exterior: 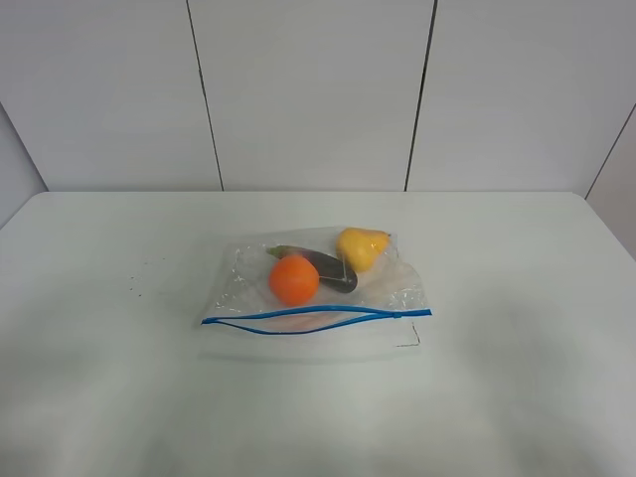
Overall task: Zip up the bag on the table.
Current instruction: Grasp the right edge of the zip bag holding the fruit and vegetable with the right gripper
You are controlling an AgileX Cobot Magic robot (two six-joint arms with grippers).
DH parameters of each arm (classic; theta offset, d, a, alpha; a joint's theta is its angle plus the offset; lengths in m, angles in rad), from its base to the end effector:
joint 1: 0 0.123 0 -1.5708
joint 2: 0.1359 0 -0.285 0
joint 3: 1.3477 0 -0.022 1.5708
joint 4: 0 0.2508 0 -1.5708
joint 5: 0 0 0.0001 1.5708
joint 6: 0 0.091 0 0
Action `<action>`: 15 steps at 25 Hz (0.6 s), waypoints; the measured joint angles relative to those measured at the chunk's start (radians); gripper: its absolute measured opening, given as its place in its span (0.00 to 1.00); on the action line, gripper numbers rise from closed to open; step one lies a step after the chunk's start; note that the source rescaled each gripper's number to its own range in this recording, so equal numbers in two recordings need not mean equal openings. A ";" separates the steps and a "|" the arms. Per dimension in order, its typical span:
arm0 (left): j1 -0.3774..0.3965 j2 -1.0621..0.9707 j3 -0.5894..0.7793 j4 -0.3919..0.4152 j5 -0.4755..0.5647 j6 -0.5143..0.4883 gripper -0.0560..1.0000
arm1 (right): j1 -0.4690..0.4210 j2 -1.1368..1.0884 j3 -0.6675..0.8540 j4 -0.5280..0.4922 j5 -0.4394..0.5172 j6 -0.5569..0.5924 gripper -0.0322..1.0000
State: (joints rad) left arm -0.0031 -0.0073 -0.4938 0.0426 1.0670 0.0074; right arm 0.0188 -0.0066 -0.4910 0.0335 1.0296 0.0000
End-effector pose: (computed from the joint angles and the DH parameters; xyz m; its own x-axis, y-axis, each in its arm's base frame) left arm -0.0055 0.0034 0.2751 -0.4609 0.0294 -0.8869 -0.0171 0.9990 0.0420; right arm -0.0036 0.0025 0.2773 -0.4307 0.0092 -0.9025 -0.0373 0.9989 0.0279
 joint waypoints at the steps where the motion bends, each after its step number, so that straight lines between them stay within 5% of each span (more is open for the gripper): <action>1: 0.000 0.000 0.000 0.000 0.000 0.000 0.94 | 0.000 0.000 0.000 0.000 0.000 0.000 1.00; 15: 0.000 0.000 0.000 0.000 0.000 0.000 0.94 | 0.000 0.000 0.000 0.000 0.000 0.000 1.00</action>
State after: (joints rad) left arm -0.0031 -0.0073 -0.4938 0.0426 1.0670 0.0074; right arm 0.0188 -0.0066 -0.4910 0.0335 1.0296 0.0000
